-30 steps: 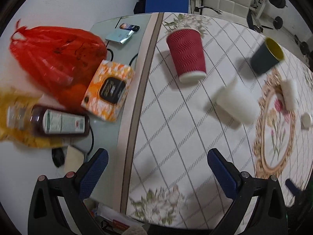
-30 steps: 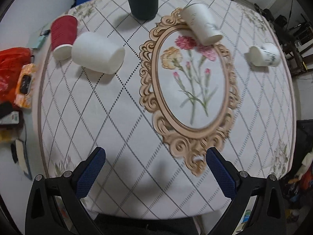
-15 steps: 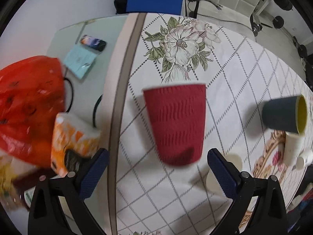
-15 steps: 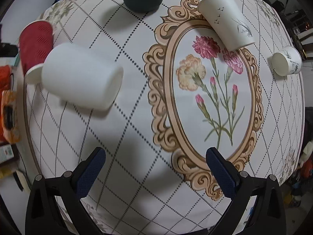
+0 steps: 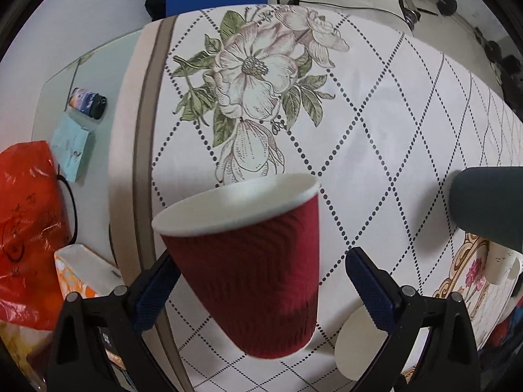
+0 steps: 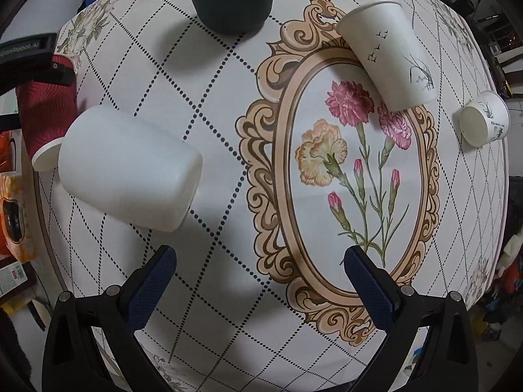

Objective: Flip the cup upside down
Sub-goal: 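Close the left gripper around the red ribbed cup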

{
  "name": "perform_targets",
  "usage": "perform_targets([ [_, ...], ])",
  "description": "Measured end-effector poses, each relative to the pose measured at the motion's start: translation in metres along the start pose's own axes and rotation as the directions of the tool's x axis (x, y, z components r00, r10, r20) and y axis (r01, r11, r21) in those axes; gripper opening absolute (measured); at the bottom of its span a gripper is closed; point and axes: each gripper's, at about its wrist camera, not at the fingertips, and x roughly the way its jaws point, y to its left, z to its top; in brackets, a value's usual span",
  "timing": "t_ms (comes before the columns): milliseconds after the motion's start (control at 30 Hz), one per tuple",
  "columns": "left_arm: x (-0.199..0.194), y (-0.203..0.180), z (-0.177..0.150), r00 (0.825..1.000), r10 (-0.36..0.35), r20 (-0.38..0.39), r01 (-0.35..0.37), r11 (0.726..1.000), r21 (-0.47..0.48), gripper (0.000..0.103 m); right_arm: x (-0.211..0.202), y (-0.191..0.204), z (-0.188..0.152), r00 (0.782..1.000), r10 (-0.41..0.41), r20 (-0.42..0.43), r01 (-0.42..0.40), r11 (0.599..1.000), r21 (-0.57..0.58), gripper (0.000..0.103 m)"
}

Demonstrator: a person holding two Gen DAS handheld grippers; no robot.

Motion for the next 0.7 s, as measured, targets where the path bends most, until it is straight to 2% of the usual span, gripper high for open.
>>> perform_targets([
  [133, 0.007, -0.001, -0.002, 1.000, 0.006, -0.007, -0.006, 1.000, 0.009, 0.094, -0.002, -0.004, 0.002, 1.000, 0.002, 0.002, -0.002, 1.000, -0.001, 0.103],
  [267, 0.012, 0.000, -0.011, 1.000, 0.005, -0.014, -0.005, 1.000, 0.015, 0.076, -0.001, -0.007, 0.008, 1.000, 0.009, 0.001, -0.009, 1.000, 0.001, 0.103],
  [533, 0.015, -0.003, -0.001, 0.999, 0.031, 0.012, -0.032, 0.999, 0.035, 0.075, 0.002, 0.004, 0.018, 1.000, 0.003, 0.008, -0.003, 1.000, 0.004, 0.103],
  [700, -0.002, -0.002, -0.002, 0.999, 0.032, 0.032, -0.033, 0.999, 0.037, 0.075, -0.010, -0.002, 0.016, 1.000, 0.012, 0.019, -0.013, 1.000, 0.011, 0.103],
])
